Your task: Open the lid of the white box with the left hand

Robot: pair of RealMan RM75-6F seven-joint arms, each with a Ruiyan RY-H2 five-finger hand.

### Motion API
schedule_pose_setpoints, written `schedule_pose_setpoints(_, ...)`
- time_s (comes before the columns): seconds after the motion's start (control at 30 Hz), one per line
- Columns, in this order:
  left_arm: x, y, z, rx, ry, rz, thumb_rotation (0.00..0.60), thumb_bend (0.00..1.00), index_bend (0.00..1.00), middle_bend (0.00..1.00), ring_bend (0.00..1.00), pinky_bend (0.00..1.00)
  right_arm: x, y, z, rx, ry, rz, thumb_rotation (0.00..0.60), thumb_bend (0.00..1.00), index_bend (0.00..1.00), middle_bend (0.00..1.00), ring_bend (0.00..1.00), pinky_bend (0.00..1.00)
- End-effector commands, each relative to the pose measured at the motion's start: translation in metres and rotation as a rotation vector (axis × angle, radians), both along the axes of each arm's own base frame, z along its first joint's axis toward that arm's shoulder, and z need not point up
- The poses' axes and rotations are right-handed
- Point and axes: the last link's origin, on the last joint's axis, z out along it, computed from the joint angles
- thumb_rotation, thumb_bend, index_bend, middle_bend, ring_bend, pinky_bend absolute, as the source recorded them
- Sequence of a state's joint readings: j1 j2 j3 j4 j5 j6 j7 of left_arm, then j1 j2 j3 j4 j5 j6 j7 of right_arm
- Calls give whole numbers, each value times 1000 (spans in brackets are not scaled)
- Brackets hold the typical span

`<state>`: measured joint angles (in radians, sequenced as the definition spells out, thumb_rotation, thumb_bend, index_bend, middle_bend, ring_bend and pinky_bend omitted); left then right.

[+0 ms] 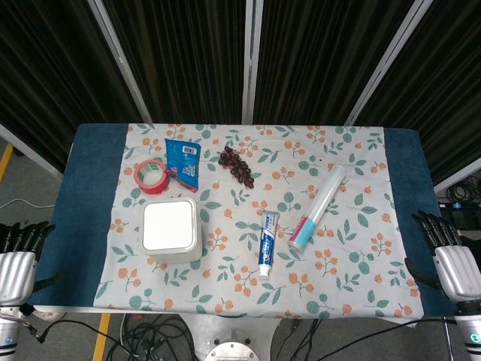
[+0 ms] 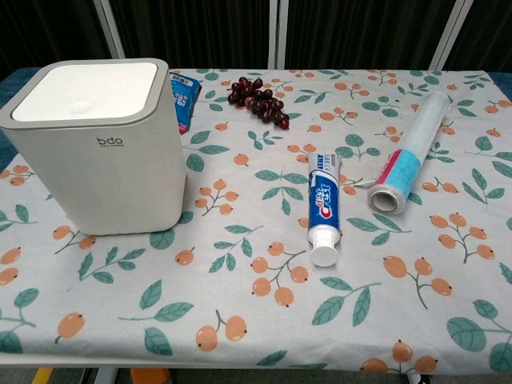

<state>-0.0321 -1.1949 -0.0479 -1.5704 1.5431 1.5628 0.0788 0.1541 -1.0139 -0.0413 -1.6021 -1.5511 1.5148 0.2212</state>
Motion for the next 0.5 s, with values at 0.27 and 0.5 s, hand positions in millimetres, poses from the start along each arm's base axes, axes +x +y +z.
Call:
schedule_pose_setpoints(0.27, 68, 46, -2, -194, -85, -422, 600, 86, 162, 125, 113, 4, 0, -4, -7, 38, 25, -15, 600, 283, 0, 17, 0, 0)
schedule_pose_setpoints(0.5, 102, 56, -25, -402, -76, -574, 600, 86, 161, 125, 112, 5, -6, -6, -9, 67, 37, -69, 600, 289, 0, 0, 0, 0)
